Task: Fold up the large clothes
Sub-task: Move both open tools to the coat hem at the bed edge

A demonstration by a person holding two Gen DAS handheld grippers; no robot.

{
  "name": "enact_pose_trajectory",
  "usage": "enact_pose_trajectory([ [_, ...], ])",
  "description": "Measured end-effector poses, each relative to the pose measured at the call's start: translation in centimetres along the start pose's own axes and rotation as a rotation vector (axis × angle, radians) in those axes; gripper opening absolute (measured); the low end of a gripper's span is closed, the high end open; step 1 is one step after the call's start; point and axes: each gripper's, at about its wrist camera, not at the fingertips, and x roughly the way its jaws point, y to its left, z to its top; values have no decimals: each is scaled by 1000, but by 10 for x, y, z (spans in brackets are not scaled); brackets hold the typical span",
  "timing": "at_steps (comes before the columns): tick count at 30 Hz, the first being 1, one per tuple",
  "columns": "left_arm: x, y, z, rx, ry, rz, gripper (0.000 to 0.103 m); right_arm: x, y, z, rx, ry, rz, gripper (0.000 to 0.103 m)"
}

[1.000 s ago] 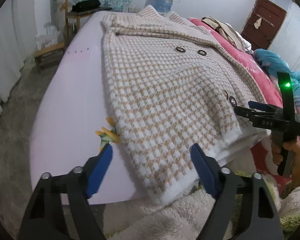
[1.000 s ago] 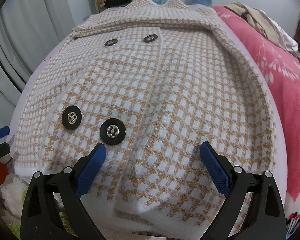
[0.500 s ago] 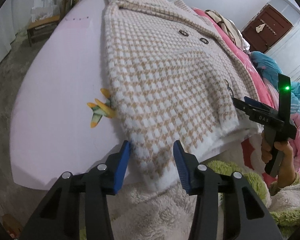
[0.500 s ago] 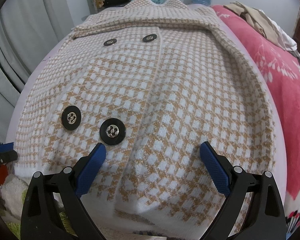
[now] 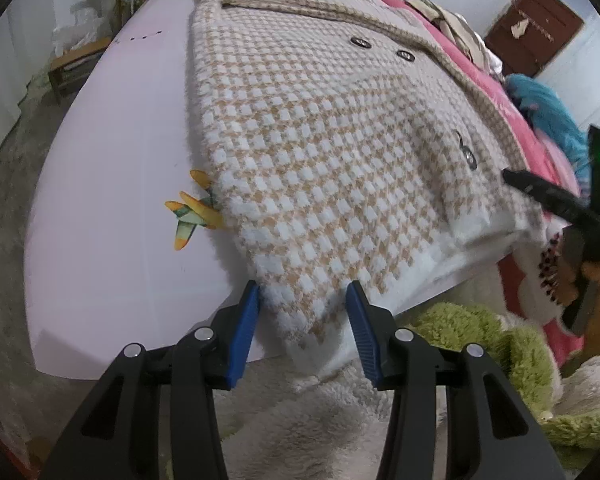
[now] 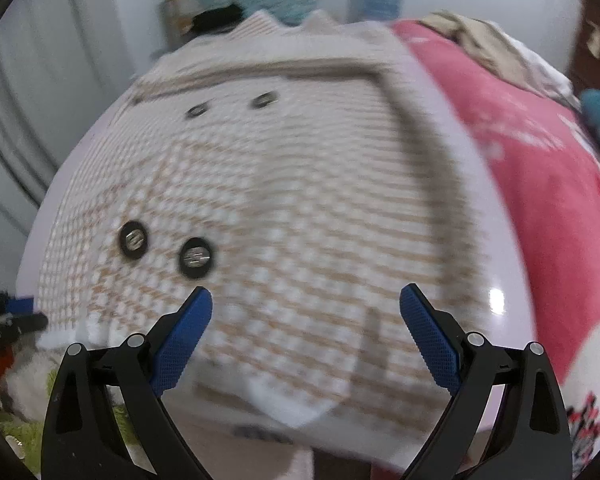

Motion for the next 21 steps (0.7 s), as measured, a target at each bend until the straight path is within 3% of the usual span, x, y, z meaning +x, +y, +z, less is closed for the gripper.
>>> enact_pose_trajectory([
  [6,1,-2,2,17,3,14,44,-15,-53,-2,142,-26,-99,86],
  [9,1,-1,1,17,3,13,44,-12,-67,-4,194,-15,-99,81],
  [13,0,-1,1,12,-2,10,44,-1,-73,-5,226,22,-101,70],
  [21,0,0,1,9,-5,3,44,0,-74,-13,229,24,-107,62],
])
